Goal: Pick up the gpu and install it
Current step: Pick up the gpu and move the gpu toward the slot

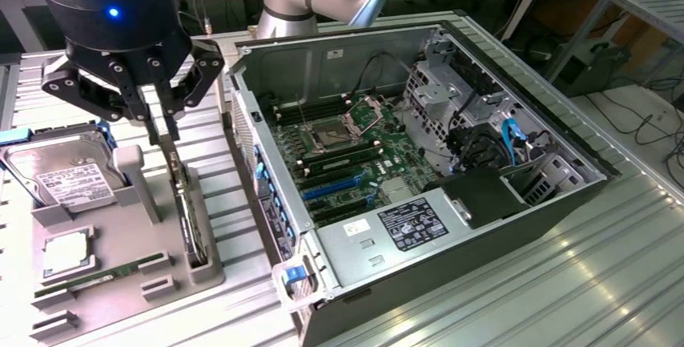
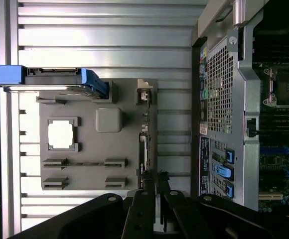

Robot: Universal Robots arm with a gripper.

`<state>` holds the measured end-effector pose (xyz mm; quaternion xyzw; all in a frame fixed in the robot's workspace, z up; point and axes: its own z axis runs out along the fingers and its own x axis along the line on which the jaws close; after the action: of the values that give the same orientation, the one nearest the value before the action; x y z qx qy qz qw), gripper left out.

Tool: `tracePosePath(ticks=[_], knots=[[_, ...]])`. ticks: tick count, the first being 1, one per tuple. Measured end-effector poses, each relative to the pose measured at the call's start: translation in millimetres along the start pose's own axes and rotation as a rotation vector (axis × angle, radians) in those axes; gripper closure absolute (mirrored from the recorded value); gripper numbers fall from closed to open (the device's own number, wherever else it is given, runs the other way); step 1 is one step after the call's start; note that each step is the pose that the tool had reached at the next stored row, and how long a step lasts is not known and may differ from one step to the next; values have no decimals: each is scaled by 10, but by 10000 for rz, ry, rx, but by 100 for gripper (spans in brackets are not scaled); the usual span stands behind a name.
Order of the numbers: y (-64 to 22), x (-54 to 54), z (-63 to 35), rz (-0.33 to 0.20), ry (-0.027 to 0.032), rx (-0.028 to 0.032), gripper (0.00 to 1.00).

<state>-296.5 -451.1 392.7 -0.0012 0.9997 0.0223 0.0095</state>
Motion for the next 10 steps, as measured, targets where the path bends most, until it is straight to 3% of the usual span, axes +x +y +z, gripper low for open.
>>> tracePosePath(ticks=[2, 3, 5, 6, 7, 10], knots=[[0, 0, 0, 0, 0, 0, 71], [0, 0, 0, 0, 0, 0, 71], [0, 0, 0, 0, 0, 0, 58], [0, 0, 0, 0, 0, 0, 58], [0, 0, 0, 0, 0, 0, 46], [4, 5, 25, 98, -6, 0, 40]])
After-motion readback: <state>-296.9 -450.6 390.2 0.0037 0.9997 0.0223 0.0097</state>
